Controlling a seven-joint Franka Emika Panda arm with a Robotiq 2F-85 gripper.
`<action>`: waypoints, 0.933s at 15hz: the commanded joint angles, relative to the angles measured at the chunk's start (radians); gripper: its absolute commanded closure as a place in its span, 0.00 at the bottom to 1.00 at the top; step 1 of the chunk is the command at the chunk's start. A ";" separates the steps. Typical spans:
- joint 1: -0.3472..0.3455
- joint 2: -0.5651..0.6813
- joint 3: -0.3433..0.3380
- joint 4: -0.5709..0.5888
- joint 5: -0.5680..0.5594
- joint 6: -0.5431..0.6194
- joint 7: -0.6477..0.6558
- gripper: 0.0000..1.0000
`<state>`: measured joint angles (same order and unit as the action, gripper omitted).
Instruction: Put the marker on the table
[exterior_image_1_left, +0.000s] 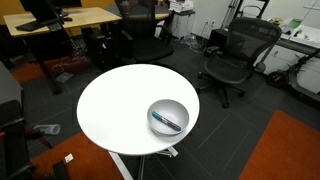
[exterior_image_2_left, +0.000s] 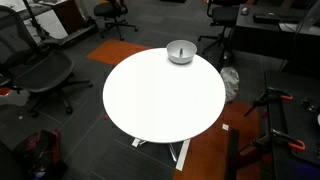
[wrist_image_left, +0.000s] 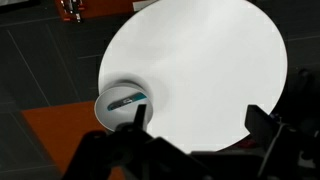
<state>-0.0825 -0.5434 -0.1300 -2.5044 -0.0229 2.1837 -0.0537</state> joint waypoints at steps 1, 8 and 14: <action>-0.008 0.001 0.007 0.002 0.005 -0.003 -0.004 0.00; -0.005 0.061 0.010 0.052 0.025 0.006 0.029 0.00; -0.018 0.334 0.010 0.298 0.108 0.019 0.190 0.00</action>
<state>-0.0834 -0.3776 -0.1291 -2.3608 0.0452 2.1940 0.0545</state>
